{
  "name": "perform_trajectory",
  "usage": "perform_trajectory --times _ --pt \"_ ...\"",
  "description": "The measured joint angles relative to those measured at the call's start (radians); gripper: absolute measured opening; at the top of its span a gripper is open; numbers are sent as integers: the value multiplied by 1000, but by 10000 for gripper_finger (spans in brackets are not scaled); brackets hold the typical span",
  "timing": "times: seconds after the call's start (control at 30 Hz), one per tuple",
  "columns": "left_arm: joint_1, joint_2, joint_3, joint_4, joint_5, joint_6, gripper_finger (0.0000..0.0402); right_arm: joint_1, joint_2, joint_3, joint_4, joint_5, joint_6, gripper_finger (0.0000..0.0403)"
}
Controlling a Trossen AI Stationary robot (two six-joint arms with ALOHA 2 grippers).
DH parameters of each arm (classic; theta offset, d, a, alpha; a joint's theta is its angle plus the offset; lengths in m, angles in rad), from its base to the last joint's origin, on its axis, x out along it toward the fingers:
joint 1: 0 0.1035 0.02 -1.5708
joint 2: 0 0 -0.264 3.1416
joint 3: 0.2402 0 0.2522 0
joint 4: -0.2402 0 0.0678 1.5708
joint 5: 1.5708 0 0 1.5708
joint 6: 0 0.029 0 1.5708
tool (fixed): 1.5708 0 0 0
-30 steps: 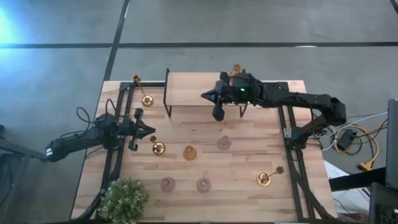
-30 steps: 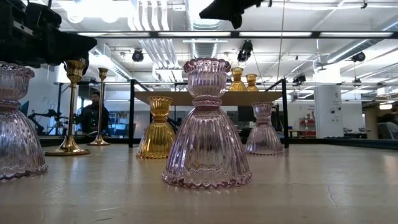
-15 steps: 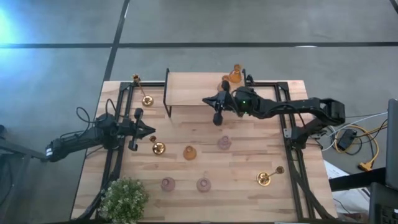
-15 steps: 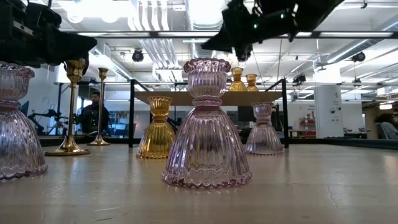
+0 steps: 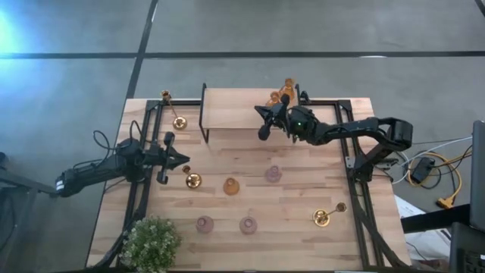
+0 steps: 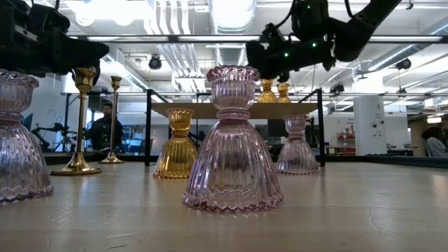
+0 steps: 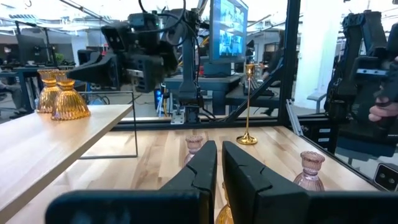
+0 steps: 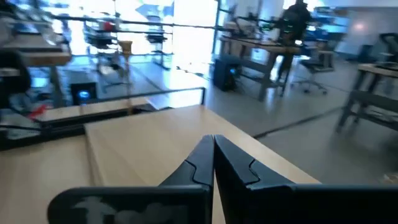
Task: Pick & Place candle stick holders
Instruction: Put the bottom yellow glass candle holder on the shelf
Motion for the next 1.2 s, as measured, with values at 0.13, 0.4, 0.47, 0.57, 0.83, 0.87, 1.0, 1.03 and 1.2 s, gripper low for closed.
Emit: perform_trajectory --times 0.13,0.4,0.47,0.57,0.83,0.87,1.0,1.03,1.2 --pt "0 0 0 0 0 0 30 -6 16 0 4 32 16 8" --pt "0 0 0 1 0 0 30 -5 39 0 10 141 64 8" --pt "0 0 0 1 0 0 30 -6 40 0 10 167 71 8" --pt "0 0 0 1 0 0 30 -5 40 0 10 197 67 8" --pt "0 0 0 1 0 0 30 -6 34 0 3 279 57 8" --pt "0 0 0 1 0 0 30 -6 34 0 3 289 56 8" --pt "0 0 0 1 0 0 30 -6 34 0 0 303 56 8" --pt "0 0 0 1 0 0 30 -6 34 0 -3 312 56 8" --pt "0 0 0 1 0 0 30 -6 33 0 -31 340 51 8"
